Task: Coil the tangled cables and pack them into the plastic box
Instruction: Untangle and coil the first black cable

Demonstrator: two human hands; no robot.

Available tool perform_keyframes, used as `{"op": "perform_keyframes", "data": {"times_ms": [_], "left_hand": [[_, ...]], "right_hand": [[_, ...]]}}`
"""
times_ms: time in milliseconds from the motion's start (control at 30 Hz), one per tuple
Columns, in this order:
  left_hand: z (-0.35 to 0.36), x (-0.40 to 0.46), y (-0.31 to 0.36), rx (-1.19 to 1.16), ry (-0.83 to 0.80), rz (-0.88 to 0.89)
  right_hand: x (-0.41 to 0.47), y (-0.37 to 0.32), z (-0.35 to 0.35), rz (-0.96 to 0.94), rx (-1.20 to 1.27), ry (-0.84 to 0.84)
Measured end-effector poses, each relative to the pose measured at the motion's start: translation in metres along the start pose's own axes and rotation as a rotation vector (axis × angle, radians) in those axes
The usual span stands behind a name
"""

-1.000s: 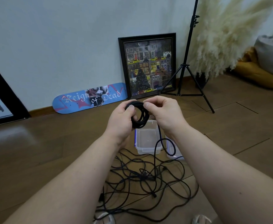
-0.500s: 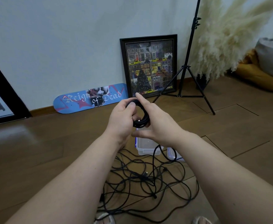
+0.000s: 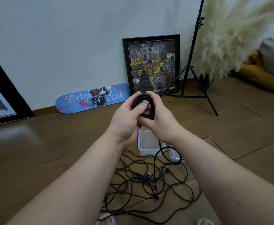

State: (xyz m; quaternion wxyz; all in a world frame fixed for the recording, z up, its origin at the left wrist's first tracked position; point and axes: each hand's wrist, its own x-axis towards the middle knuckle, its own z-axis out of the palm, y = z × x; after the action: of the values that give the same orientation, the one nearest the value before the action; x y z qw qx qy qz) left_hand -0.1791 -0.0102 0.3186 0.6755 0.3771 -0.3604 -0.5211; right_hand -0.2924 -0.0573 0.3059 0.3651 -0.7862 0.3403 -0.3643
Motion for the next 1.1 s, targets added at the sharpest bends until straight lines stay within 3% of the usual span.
{"op": "perform_keyframes", "data": {"times_ms": [367,633,767,933,1100], "left_hand": [[-0.009,0.006,0.002,0.363,0.102,0.121],[0.002,-0.003,0.009,0.024,0.019,0.053],[0.003,-0.005,0.007,-0.017,-0.002,0.046],[0.005,-0.001,0.011,0.018,0.190,0.074],[-0.018,0.011,0.022,-0.017,0.366,0.109]], "right_hand": [[-0.003,-0.003,-0.001,-0.046,-0.188,-0.087],[-0.002,-0.004,0.005,-0.048,-0.109,-0.031],[-0.001,-0.005,0.006,-0.015,-0.063,-0.023],[0.000,-0.007,0.000,-0.025,-0.115,-0.091],[-0.006,0.009,-0.021,0.100,-0.303,-0.114]]}}
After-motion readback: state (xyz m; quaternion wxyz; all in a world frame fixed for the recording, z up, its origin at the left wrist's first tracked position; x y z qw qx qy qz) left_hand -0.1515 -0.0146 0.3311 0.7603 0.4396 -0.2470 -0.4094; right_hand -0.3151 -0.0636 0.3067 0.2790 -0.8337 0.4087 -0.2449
